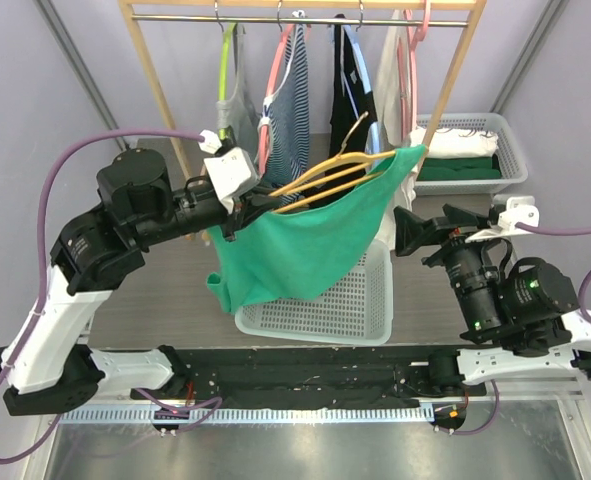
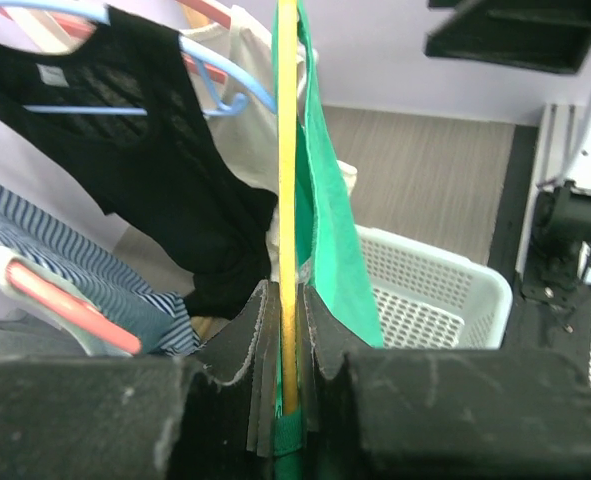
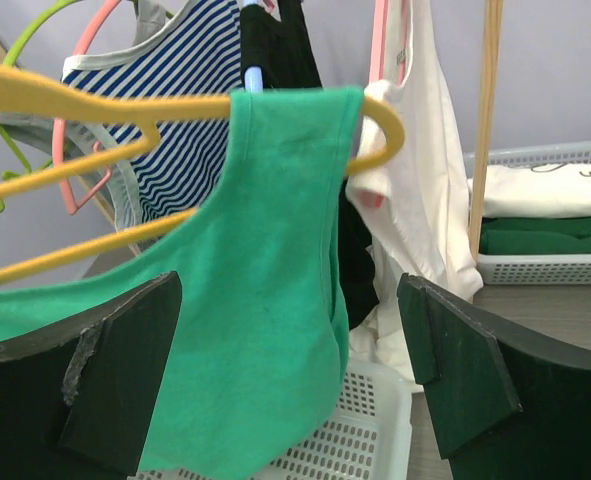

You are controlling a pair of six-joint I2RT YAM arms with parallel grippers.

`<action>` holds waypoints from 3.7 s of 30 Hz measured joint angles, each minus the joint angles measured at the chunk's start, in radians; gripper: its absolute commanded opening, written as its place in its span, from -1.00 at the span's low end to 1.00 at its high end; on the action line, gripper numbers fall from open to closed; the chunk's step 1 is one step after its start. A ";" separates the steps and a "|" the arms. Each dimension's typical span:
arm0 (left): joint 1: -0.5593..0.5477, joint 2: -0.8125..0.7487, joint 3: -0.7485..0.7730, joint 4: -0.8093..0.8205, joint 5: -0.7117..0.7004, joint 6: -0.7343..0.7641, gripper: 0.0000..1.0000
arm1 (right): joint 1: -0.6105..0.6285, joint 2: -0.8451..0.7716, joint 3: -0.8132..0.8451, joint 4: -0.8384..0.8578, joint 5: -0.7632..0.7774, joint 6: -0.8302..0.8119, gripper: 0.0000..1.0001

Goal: Remove the tank top from the hanger
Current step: Pick up the hanger from the clothesline, then remove the tank top from the hanger.

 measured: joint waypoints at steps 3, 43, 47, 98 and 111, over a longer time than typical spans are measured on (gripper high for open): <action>0.000 -0.020 -0.024 -0.029 0.026 0.001 -1.00 | 0.000 0.044 -0.002 0.101 0.000 -0.061 1.00; 0.000 -0.103 -0.086 -0.091 0.074 -0.022 -1.00 | -0.347 0.184 -0.082 0.029 -0.201 0.280 -0.39; 0.000 -0.100 -0.088 -0.084 0.074 -0.022 -1.00 | -0.347 0.135 -0.080 -0.009 -0.211 0.312 -0.50; 0.088 -0.067 0.081 -0.175 0.310 0.024 -1.00 | -0.317 -0.025 -0.118 0.355 -0.080 -0.429 -0.69; 0.141 -0.081 0.113 -0.182 0.361 -0.078 -1.00 | -0.328 -0.028 -0.013 -0.166 -0.008 -0.006 1.00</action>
